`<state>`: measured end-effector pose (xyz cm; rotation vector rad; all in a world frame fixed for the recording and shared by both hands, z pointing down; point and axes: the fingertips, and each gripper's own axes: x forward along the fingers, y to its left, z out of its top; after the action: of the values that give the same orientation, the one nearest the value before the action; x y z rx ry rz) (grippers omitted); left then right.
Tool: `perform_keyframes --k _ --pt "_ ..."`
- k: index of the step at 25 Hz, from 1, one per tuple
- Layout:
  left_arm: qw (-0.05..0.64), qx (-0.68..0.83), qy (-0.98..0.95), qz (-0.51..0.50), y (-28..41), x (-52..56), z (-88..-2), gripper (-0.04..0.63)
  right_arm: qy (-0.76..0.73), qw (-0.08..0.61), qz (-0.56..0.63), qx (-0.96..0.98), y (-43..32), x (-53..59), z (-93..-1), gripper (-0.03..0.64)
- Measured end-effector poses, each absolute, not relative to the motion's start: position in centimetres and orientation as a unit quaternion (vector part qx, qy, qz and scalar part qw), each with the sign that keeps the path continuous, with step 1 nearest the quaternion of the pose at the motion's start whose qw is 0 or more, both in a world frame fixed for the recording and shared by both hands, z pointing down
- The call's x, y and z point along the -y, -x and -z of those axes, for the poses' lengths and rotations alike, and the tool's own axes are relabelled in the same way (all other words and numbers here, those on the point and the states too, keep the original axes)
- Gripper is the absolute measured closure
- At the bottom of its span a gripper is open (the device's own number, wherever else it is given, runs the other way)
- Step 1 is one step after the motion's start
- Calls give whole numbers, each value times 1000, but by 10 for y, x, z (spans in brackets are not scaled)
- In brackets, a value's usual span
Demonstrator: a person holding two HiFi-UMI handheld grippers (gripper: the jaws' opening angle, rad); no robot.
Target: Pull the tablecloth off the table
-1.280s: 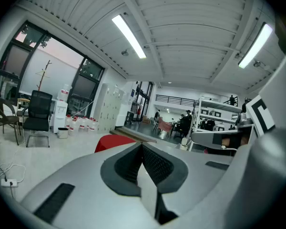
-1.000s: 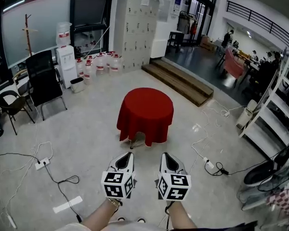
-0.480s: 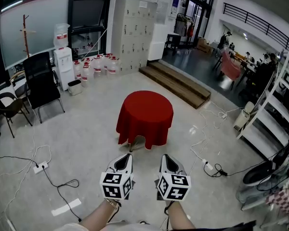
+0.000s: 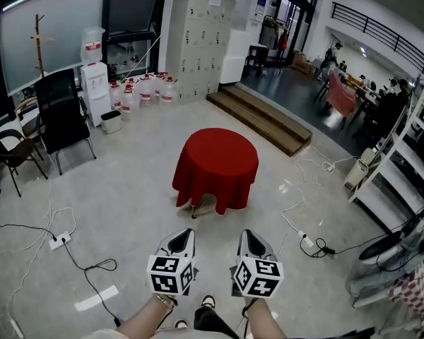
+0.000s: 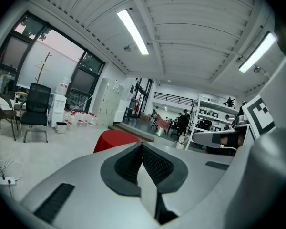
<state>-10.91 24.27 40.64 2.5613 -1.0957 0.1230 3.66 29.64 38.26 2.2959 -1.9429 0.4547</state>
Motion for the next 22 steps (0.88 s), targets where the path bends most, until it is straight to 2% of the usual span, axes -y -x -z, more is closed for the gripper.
perform_keyframes --k 22 --pt "187 400 -896 -40 61 -149 -411 580 -746 51 -146 648 -91 -201 -381 592"
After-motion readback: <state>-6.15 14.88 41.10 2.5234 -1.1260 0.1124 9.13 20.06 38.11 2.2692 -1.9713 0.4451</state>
